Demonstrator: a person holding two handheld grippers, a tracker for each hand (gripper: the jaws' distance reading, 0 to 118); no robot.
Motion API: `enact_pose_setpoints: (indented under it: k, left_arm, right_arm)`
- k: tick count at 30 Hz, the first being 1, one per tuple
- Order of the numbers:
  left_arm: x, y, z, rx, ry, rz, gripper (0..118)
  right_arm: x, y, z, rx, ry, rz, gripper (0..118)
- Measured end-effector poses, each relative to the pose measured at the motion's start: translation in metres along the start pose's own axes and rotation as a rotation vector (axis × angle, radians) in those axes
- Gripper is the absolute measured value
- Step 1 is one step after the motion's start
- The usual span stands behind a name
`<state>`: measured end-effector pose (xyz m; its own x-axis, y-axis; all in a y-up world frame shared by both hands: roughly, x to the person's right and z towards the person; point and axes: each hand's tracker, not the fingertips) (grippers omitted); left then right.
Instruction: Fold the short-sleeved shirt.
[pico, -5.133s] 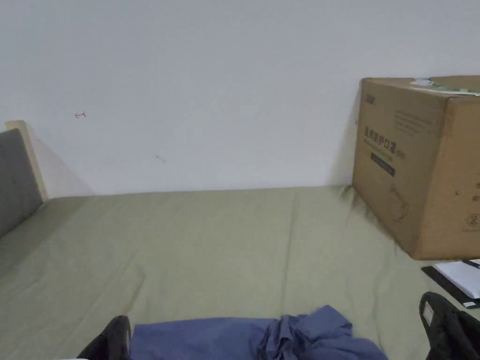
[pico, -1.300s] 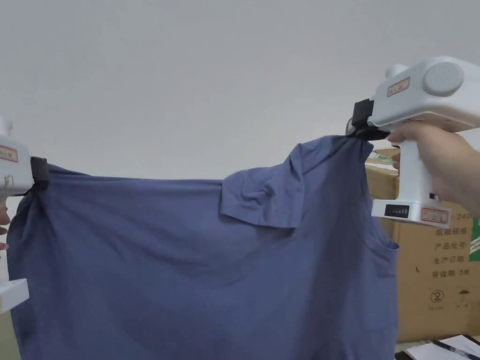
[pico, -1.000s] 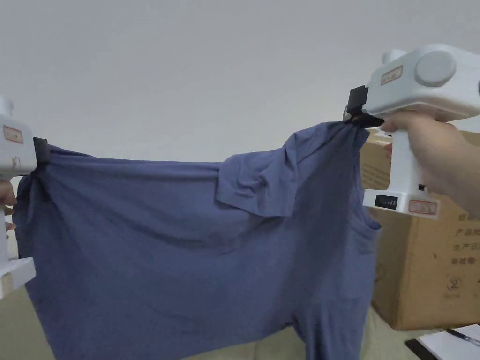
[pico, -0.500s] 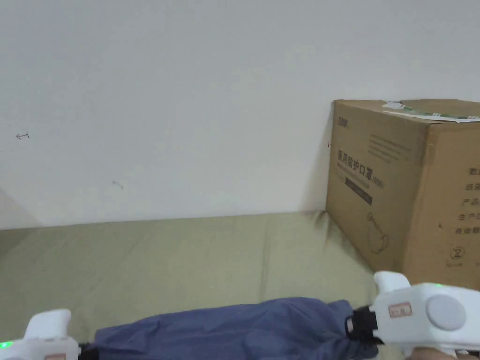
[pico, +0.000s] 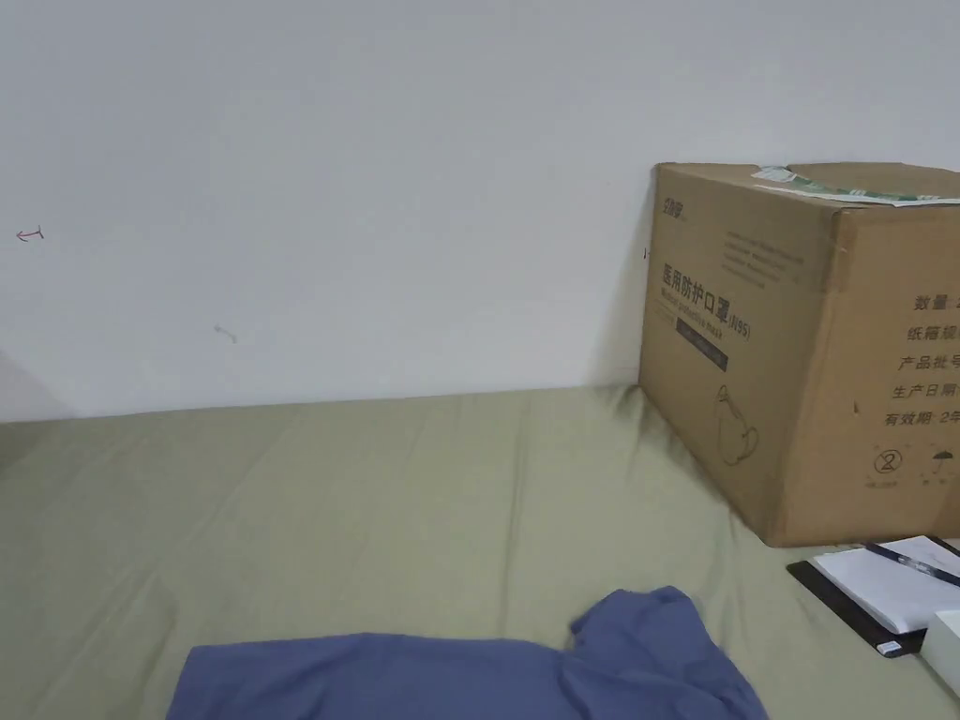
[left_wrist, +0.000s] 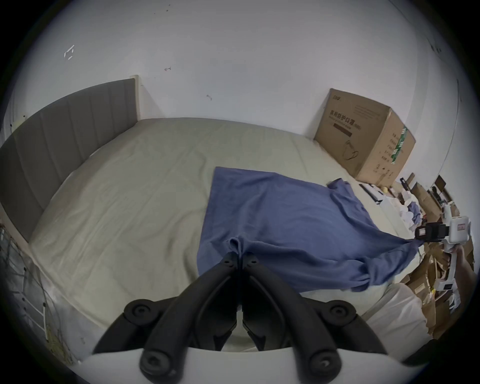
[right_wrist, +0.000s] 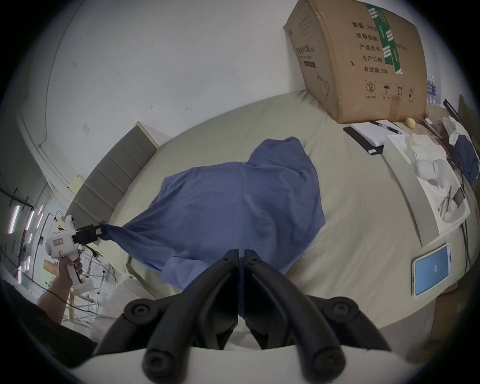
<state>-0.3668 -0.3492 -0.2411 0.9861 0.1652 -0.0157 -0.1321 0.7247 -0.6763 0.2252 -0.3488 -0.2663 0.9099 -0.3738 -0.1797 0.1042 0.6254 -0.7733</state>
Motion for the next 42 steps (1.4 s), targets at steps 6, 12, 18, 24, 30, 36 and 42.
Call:
enact_pose_setpoints:
  k: [6,12,18,24,30,36,42]
  left_arm:
    - [0.002,0.001,-0.064,-0.127,0.030,0.016,0]
    - [0.003,0.000,-0.087,-0.160,0.056,0.104,109]
    - [0.006,0.008,-0.018,0.056,0.008,0.143,117]
    - [0.038,-0.003,0.039,0.272,-0.076,0.128,3]
    - [0.059,0.043,0.033,0.304,-0.088,-0.048,0]
    - [0.007,0.168,-0.105,-0.005,-0.162,0.020,0]
    - [-0.033,0.213,-0.259,-0.208,-0.041,-0.005,33]
  right_arm:
    - [0.026,0.004,-0.067,-0.127,-0.150,0.012,3]
    - [0.047,0.005,-0.090,-0.153,-0.205,-0.140,101]
    - [0.002,0.004,-0.036,0.075,-0.195,-0.043,113]
    - [-0.085,-0.008,0.009,0.379,-0.040,0.141,3]
    - [-0.125,-0.001,0.003,0.430,0.076,0.173,0]
    - [-0.130,0.020,-0.029,0.393,0.066,0.295,0]
    - [-0.110,0.030,-0.087,0.319,0.139,0.209,0]
